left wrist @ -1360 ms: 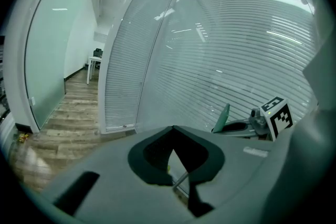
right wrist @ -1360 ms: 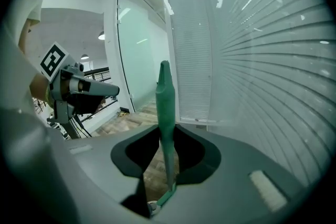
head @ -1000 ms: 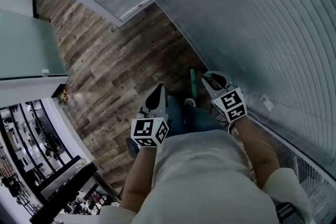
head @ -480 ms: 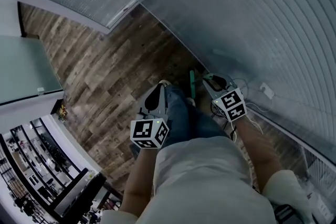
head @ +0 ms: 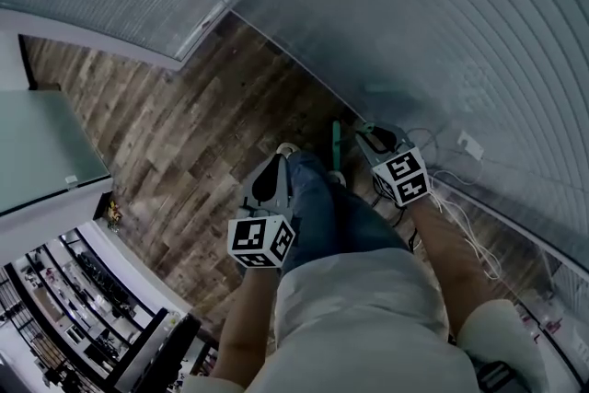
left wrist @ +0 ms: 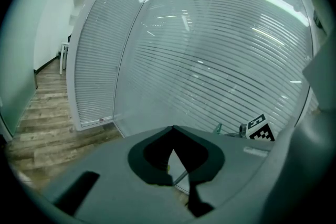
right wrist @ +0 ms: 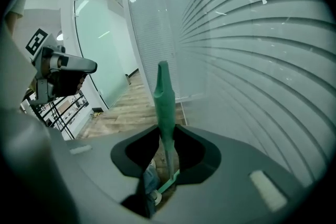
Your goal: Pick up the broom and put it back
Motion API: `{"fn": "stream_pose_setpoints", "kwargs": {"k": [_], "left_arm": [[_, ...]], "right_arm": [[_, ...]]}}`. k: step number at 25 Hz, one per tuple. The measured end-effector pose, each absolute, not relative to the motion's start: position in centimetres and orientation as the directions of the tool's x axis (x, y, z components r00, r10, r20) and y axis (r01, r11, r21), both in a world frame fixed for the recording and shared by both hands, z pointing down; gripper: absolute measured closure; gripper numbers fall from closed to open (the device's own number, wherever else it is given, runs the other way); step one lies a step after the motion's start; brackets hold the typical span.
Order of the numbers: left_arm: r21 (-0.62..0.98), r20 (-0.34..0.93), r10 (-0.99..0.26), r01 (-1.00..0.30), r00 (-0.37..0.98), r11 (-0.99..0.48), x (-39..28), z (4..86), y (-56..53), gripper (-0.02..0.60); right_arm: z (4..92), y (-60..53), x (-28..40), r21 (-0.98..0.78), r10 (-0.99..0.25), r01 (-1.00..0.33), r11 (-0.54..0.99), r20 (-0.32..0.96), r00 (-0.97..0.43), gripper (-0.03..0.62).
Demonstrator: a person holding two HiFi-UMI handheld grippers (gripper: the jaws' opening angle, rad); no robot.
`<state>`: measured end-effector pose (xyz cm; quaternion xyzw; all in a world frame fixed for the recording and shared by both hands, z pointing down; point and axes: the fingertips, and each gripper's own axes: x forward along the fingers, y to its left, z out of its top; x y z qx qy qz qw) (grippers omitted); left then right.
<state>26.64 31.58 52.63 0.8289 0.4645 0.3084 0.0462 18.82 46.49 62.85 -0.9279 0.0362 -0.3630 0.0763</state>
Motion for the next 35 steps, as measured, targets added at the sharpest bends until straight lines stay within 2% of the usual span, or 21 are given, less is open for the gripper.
{"fn": "stream_pose_setpoints", "kwargs": {"k": [11, 27, 35], "left_arm": [[0.365, 0.465, 0.807, 0.752, 0.364, -0.550, 27.2, 53.2, 31.3, 0.575], [0.368, 0.491, 0.803, 0.754, 0.338, -0.543, 27.4, 53.8, 31.1, 0.575], [0.369, 0.493, 0.804, 0.757, 0.333, -0.540, 27.8, 54.0, 31.5, 0.575]], "right_arm": [[63.9, 47.7, 20.0, -0.170, -0.052, 0.081, -0.982, 0.660, 0.749, 0.494], [65.3, 52.6, 20.5, -0.170, 0.131, 0.317, -0.933, 0.661, 0.739, 0.493], [65.7, 53.6, 20.8, -0.169, 0.192, 0.387, -0.906, 0.652, 0.733, 0.493]]}}
